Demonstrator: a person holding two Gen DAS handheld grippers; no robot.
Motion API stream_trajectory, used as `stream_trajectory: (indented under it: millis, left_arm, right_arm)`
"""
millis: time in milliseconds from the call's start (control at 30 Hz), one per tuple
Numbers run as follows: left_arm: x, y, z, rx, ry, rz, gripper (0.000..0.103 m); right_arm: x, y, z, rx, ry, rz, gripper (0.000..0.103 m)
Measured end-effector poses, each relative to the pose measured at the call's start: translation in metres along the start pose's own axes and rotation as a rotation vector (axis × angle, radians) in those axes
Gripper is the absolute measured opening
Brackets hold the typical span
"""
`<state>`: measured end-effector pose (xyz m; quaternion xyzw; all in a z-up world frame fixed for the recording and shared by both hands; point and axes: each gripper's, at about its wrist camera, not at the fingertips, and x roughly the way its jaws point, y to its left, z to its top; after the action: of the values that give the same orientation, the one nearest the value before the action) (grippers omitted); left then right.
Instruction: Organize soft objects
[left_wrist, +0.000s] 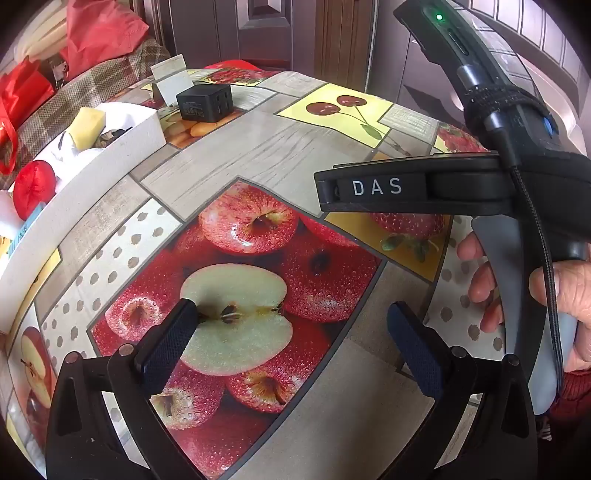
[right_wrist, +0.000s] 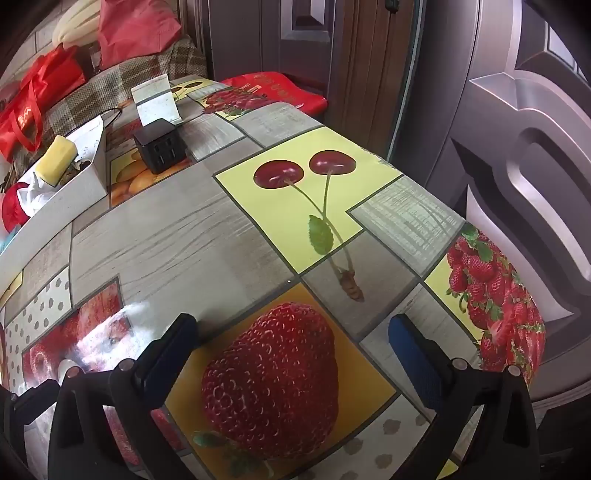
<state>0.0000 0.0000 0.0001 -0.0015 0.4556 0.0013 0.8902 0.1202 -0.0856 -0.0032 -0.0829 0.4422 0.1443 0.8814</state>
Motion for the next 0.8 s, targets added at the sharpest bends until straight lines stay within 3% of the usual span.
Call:
stream_trajectory:
  millis: [800]
  left_arm:
    - [0.0000,0.0000,0.0000,0.000,0.000,0.000,0.102]
  right_arm:
    - [0.0005,0.0036,0.0004,-0.017,-0.006,0.019,0.103]
